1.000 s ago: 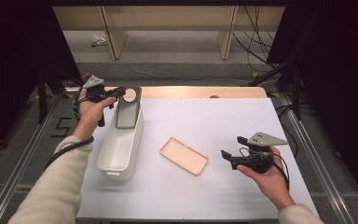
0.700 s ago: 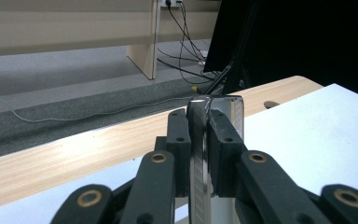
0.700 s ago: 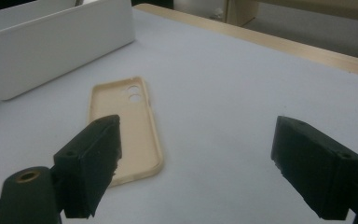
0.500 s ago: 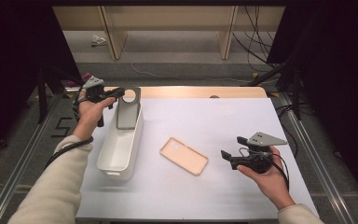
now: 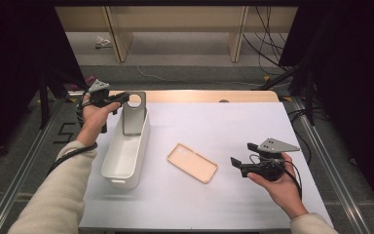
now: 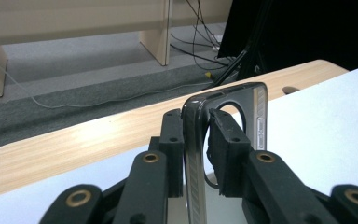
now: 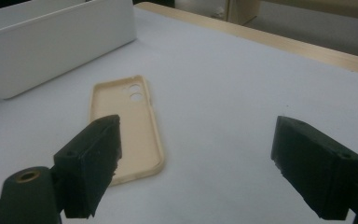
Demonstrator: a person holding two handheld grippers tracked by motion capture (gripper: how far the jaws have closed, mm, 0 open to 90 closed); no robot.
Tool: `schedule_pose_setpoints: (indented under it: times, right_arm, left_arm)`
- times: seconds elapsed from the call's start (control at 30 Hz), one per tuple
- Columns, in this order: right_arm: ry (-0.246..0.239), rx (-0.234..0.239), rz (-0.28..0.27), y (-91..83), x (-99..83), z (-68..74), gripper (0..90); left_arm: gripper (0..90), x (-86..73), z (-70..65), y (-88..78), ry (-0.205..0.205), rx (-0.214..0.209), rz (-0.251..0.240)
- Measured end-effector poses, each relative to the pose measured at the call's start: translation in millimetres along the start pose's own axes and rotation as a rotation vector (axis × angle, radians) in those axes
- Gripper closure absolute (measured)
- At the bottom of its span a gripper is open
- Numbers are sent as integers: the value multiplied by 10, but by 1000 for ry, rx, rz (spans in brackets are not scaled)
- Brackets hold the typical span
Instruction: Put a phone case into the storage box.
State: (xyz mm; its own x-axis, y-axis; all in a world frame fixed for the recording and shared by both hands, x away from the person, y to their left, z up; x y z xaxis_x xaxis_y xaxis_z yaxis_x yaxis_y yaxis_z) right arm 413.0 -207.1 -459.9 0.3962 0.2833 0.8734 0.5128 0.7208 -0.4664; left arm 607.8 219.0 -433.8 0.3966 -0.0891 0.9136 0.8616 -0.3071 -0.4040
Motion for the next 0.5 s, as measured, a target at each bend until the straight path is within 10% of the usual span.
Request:
schedule_pose_setpoints:
  times: [0.5]
  right_arm:
    - [3,3,2,4,-4,2,168]
  left_arm:
    - [725,-44,41,28,9,45,39]
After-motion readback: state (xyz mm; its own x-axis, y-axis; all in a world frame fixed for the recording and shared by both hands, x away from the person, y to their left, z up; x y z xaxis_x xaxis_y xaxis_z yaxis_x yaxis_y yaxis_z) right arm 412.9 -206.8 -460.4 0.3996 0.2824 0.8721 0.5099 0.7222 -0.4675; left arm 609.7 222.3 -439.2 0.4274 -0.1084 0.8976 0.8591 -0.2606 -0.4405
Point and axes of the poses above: each handheld gripper's, and its own axes: y roughly forward along the jaws, x roughly out of its top, z roughly to its left, the point moved 8 cm from there along y, roughly forward along the jaws, and after that the axes turned 11 degrees about x, right-handed, at the moved point
